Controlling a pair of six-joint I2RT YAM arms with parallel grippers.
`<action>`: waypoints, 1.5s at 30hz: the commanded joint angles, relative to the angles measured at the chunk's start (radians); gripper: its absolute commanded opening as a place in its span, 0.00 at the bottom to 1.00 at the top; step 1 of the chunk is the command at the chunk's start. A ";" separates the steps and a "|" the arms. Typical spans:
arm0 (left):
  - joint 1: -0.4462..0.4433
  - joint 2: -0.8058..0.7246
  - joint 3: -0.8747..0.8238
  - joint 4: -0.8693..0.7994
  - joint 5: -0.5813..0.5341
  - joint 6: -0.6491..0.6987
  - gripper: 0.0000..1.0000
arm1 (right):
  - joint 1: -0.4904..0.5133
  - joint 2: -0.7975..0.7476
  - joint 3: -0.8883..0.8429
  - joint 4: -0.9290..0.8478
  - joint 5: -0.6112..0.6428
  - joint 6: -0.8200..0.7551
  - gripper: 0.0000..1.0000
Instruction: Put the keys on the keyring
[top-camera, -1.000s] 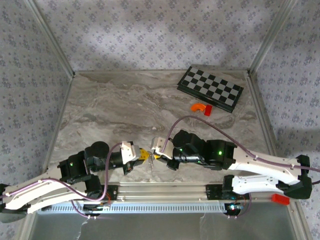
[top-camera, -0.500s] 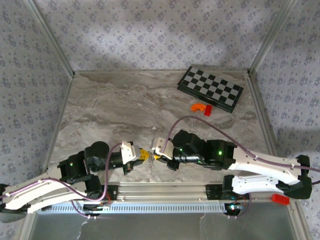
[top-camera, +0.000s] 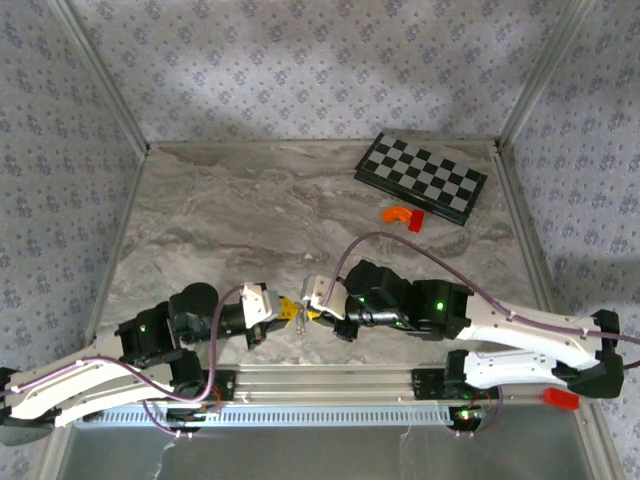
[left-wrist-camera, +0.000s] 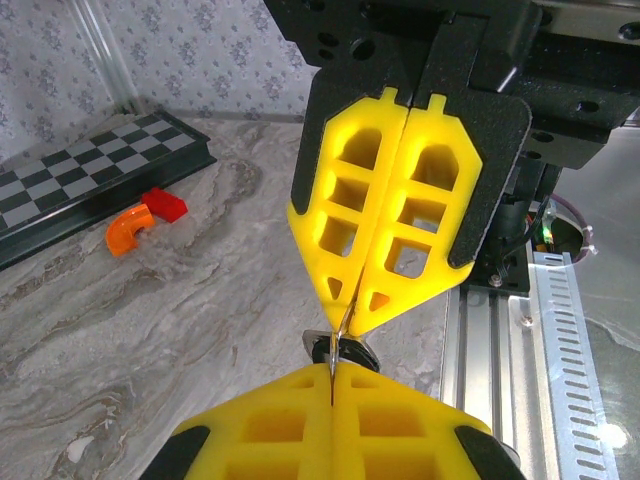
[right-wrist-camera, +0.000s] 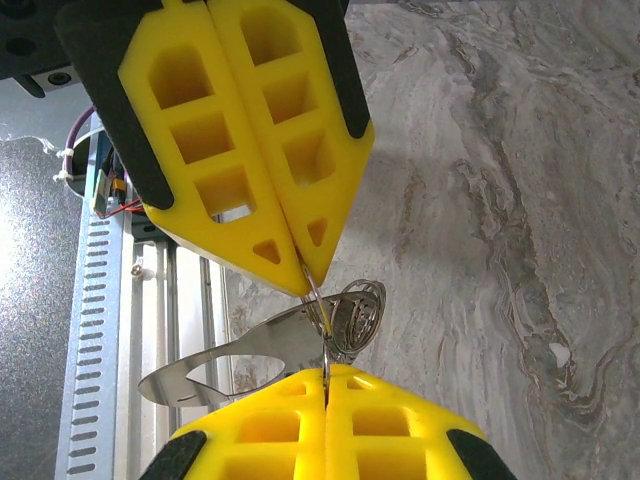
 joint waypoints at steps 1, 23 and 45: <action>-0.009 -0.010 0.018 0.025 0.001 0.012 0.00 | 0.002 -0.008 -0.003 0.022 -0.009 -0.022 0.00; -0.008 -0.005 0.017 0.025 0.002 0.014 0.00 | 0.001 0.000 0.005 0.045 -0.046 -0.028 0.00; -0.009 -0.008 0.024 0.020 -0.004 0.016 0.00 | 0.001 -0.017 0.000 -0.013 -0.004 -0.015 0.00</action>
